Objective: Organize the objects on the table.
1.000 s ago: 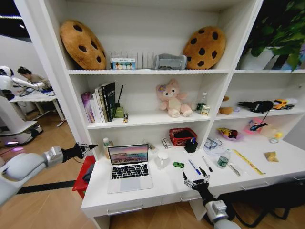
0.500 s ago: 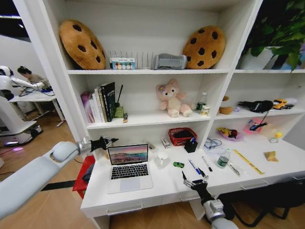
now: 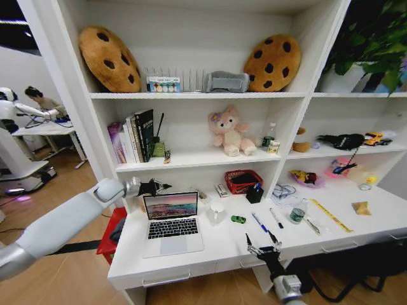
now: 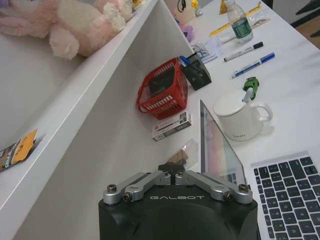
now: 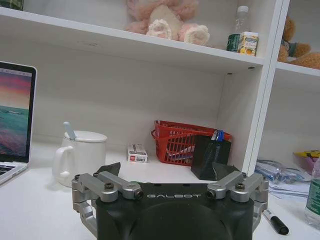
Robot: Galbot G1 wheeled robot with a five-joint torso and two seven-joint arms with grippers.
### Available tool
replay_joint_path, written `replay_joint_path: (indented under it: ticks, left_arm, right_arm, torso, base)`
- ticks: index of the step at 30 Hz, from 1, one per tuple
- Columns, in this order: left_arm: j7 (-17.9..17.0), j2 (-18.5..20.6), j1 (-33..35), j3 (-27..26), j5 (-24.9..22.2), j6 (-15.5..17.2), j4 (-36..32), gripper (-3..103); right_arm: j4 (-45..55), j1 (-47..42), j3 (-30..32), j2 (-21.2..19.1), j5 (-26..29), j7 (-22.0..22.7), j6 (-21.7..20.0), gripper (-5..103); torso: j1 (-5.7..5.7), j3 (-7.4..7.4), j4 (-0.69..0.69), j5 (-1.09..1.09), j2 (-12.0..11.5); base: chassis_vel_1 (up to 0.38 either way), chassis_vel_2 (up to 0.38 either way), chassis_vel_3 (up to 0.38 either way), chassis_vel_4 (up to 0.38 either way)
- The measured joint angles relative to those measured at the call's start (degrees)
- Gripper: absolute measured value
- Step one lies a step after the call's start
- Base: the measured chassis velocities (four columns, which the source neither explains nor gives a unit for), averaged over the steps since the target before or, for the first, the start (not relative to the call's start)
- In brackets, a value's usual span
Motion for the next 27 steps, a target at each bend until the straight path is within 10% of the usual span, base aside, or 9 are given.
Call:
replay_joint_path:
  ticks: [27]
  left_arm:
    - [10.36,0.37,-5.71,4.73,1.78,1.47,-1.59,0]
  right_arm:
    - [-1.99,-3.50,6.31,-1.14,3.64,-1.31,4.84,100]
  torso:
    - [0.00,0.00,0.00,0.00,0.01]
  base:
    - [0.000,0.000,0.000,0.000]
